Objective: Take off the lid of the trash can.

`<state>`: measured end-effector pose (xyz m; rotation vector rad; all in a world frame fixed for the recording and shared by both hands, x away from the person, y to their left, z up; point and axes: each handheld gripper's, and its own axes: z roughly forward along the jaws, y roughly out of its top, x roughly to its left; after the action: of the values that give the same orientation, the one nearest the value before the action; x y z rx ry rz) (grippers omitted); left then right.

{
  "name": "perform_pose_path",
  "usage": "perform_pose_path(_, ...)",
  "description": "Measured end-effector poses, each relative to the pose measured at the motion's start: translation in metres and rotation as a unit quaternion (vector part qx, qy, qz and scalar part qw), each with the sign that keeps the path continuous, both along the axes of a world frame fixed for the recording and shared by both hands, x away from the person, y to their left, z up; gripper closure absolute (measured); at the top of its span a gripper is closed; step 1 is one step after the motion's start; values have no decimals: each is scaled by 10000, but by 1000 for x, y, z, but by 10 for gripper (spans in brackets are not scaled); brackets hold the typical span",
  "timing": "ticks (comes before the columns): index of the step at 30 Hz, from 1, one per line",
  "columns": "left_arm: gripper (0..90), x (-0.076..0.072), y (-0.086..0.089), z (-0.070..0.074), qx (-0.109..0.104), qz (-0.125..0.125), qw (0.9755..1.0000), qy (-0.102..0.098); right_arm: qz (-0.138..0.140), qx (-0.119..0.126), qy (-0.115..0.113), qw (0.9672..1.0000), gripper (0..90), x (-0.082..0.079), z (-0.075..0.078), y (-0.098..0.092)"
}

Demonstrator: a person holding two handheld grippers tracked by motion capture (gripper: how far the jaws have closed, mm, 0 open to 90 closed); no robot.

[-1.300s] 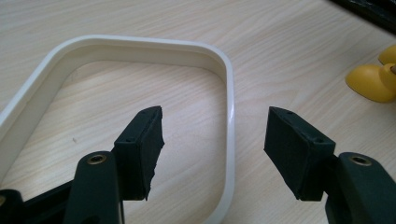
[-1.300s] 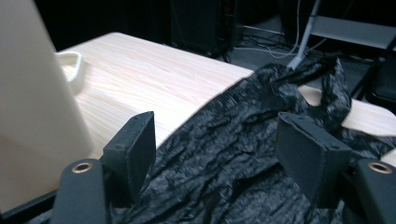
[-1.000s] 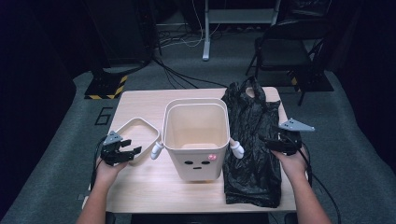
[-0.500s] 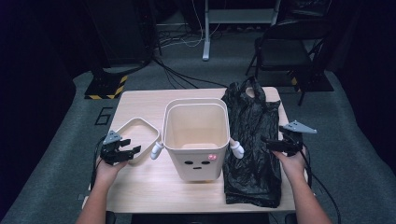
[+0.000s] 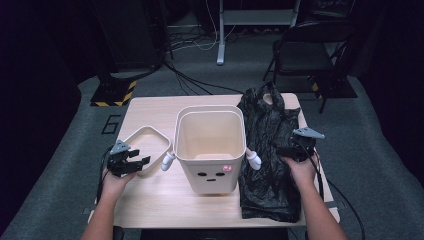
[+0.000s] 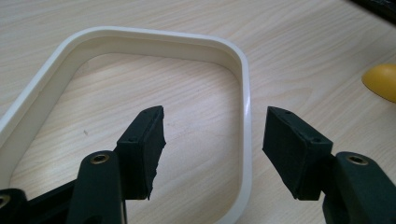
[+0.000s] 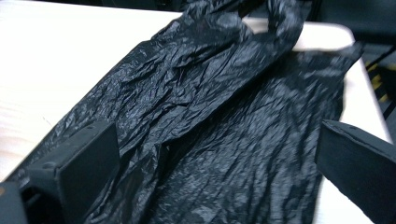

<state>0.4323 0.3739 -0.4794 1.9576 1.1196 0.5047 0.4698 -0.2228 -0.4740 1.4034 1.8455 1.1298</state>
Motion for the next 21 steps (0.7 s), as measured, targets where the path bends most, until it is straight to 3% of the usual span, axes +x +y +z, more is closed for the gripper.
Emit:
perform_pose_path(1, 387, 0, 0, -1, 13, 1, 10000, -5, -107, 114, 136, 9998, 0, 5, -4, 1)
perform_pose_path(3, 388, 0, 0, -1, 11, 5, 10000, -1, -191, 120, 244, 9994, 0, 9, -9, 3)
perform_pose_path(6, 389, 0, 0, 0, -8, 15, 10000, -14, -301, 9, 288, 9991, 0, 11, -14, 6)
perform_pose_path(11, 389, 0, 2, -1, 4, 31, 10000, 8, -483, 227, 335, 9980, 0, 11, -23, 4)
perform_pose_path(14, 389, 0, 2, -1, 1, 38, 10000, -5, -558, 169, 385, 9976, 0, 13, -26, 4)
perform_pose_path(17, 389, 0, 2, -1, 9, 20, 10000, -6, -633, 52, 602, 9962, 0, 15, -32, 5)
perform_pose_path(21, 389, 1, 2, -1, 14, 18, 10000, 28, -652, 2, 654, 9957, 0, 16, -35, 7)
